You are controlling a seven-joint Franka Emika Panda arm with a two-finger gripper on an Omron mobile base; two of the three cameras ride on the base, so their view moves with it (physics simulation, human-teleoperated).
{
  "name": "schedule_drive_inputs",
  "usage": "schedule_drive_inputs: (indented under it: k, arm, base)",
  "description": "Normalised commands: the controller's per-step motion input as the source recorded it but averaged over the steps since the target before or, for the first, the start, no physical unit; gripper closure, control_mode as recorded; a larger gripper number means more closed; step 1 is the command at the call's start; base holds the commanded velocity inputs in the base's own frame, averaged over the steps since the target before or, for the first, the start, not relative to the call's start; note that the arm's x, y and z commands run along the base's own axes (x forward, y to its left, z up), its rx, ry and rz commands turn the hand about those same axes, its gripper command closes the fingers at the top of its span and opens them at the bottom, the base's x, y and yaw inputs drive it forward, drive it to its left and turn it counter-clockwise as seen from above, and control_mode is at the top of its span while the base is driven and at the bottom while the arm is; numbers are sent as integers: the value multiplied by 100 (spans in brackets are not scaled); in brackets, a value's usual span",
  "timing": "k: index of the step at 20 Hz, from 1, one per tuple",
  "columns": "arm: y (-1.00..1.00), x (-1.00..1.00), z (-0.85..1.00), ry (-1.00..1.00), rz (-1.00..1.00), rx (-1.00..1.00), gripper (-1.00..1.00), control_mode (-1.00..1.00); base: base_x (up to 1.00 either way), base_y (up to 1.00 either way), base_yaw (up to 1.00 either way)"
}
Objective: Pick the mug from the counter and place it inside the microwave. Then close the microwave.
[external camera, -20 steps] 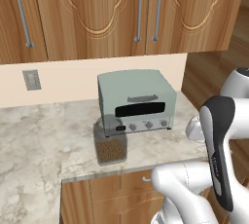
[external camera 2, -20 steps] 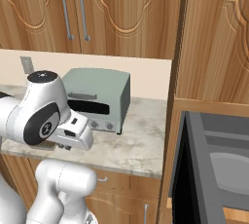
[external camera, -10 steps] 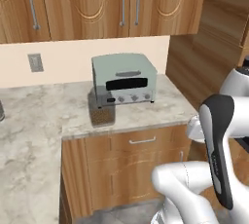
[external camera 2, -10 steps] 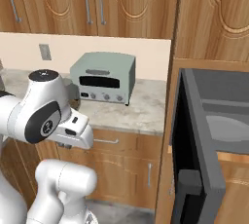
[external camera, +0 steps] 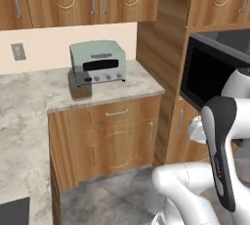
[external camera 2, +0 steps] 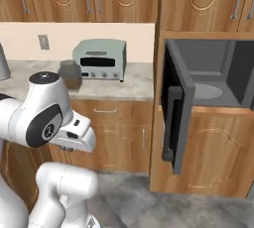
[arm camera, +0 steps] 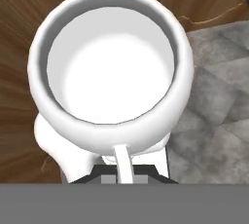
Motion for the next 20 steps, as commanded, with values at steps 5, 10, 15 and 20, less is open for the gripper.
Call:
schedule_drive_inputs:
  k: [5,10,15,20]
  arm:
    - [0,0,0,0,0,0,100,100]
    - [0,0,0,0,0,0,100,100]
    - [0,0,0,0,0,0,100,100]
    - [0,0,0,0,0,0,100,100]
  base:
    - [-73,-30,-43]
    - [-35,-58,-51]
    - [9,-79,-59]
    - [81,-80,-37]
